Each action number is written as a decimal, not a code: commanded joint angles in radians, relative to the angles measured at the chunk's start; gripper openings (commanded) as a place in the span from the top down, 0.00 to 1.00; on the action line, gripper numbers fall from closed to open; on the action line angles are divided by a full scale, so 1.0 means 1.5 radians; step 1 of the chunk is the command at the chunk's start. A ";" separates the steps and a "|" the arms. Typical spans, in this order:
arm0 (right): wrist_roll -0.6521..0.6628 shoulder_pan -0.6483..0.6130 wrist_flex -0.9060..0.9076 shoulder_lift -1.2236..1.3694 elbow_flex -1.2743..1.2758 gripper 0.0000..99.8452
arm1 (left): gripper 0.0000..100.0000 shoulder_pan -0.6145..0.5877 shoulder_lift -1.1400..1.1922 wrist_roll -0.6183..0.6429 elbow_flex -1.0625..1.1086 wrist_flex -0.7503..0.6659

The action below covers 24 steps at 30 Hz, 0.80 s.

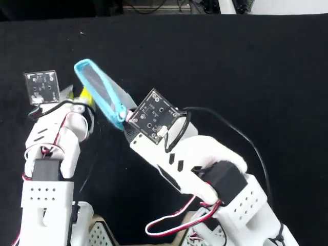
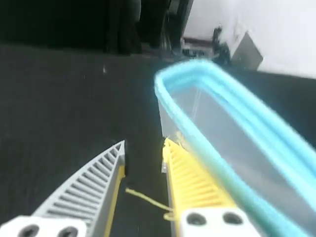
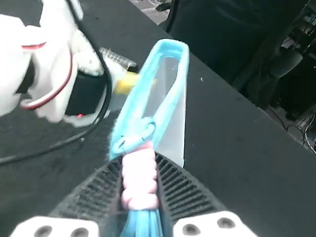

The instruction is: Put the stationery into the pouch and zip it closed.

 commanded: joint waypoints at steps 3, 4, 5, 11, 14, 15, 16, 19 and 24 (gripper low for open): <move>0.003 -0.011 -0.091 -0.021 0.039 0.99 | 0.87 0.009 -0.085 -0.056 -0.102 0.244; 0.003 -0.011 -0.102 -0.021 0.047 0.99 | 0.87 0.022 -0.104 -0.084 -0.111 0.281; 0.003 -0.011 -0.113 -0.021 0.052 0.99 | 0.87 0.036 -0.123 -0.110 -0.115 0.313; 0.003 -0.011 -0.121 -0.021 0.053 0.99 | 0.86 0.158 -0.242 -0.157 -0.115 0.436; 0.003 -0.011 -0.117 -0.022 0.055 0.99 | 0.80 0.213 -0.311 -0.157 -0.114 0.443; 0.003 -0.011 -0.116 -0.022 0.055 0.99 | 0.79 0.224 -0.327 -0.157 -0.111 0.437; 0.003 -0.010 -0.116 -0.023 0.055 0.99 | 0.79 0.227 -0.344 -0.157 -0.099 0.420; 0.003 -0.010 -0.108 -0.027 0.053 0.99 | 0.80 0.212 -0.372 -0.157 -0.038 0.361; 0.003 -0.005 -0.097 -0.027 0.054 0.99 | 0.80 0.122 -0.379 -0.157 0.039 0.287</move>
